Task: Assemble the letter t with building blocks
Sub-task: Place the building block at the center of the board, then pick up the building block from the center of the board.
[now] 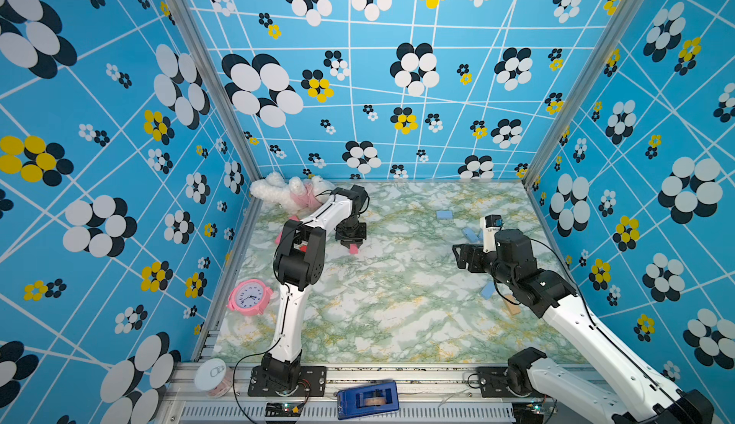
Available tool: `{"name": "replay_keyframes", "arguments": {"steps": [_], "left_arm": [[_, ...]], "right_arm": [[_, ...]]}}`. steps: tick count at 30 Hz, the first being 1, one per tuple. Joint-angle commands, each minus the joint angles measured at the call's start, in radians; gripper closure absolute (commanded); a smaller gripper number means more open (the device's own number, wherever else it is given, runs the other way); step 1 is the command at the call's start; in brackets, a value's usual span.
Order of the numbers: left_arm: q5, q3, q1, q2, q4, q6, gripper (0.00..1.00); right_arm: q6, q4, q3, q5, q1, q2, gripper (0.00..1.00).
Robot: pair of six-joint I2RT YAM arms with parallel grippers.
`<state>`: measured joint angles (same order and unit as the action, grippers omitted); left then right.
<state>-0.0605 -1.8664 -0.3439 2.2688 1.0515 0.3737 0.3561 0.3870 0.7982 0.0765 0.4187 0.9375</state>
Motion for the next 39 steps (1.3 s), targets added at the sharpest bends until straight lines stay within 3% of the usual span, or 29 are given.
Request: {"name": "replay_keyframes", "arguments": {"steps": [1, 9, 10, 12, 20, 24, 29, 31, 34, 39], "left_arm": [[-0.01, -0.017, 0.008, 0.017, 0.018, 0.012, 0.72], [0.0, -0.015, 0.008, 0.023, 0.019, 0.01, 0.47], [0.001, -0.016, 0.008, 0.018, 0.02, 0.012, 0.4], [0.005, -0.02, 0.008, -0.002, 0.028, 0.016, 0.38], [0.034, -0.015, 0.03, -0.207, 0.045, 0.056, 0.34], [-0.054, 0.106, 0.115, -0.367, -0.039, 0.124, 0.18], [-0.407, 0.428, 0.349, -0.574, -0.358, 0.386, 0.18], [-0.479, 0.523, 0.41, -0.613, -0.455, 0.49, 0.2], [-0.48, 0.563, 0.449, -0.616, -0.464, 0.564, 0.22], [-0.409, 0.511, 0.46, -0.53, -0.322, 0.645, 0.27]], "right_arm": [[0.012, 0.023, -0.009, 0.018, 0.011, -0.014, 0.09], [0.015, 0.023, -0.015, 0.028, 0.011, -0.02, 0.09], [0.014, 0.023, -0.016, 0.028, 0.011, -0.022, 0.09], [0.012, 0.024, -0.012, 0.029, 0.011, -0.026, 0.09], [0.004, 0.026, -0.013, 0.026, 0.012, -0.026, 0.08], [0.002, 0.021, -0.021, 0.016, 0.012, -0.019, 0.07], [-0.009, 0.015, -0.021, 0.009, 0.012, -0.01, 0.06], [-0.011, 0.012, -0.022, 0.007, 0.013, -0.006, 0.06], [-0.014, 0.01, -0.021, 0.001, 0.015, 0.001, 0.06], [-0.015, 0.011, -0.018, -0.002, 0.015, 0.004, 0.06]]}}
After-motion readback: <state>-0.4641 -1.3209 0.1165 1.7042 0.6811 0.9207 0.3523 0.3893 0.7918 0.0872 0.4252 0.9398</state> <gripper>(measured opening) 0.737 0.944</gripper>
